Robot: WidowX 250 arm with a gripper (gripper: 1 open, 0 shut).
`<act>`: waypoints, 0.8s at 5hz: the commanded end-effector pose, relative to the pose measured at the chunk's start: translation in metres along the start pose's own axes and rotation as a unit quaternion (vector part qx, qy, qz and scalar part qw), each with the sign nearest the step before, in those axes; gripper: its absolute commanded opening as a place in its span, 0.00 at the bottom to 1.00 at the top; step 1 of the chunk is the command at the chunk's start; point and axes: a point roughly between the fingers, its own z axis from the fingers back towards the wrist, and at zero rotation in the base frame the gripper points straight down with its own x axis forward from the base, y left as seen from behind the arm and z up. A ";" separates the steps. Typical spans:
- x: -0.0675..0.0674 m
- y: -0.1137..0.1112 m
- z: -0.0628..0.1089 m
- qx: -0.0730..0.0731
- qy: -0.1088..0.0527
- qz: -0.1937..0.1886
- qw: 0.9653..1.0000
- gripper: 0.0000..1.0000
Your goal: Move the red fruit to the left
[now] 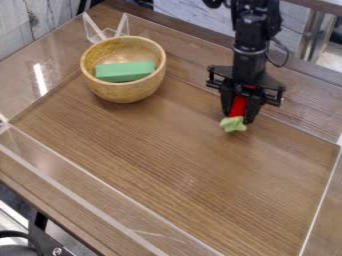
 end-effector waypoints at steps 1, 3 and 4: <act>0.009 0.008 0.054 -0.007 -0.062 0.022 0.998 0.00; -0.021 0.065 0.108 -0.013 -0.075 0.025 0.997 0.00; -0.038 0.102 0.113 -0.010 -0.064 0.000 0.998 0.00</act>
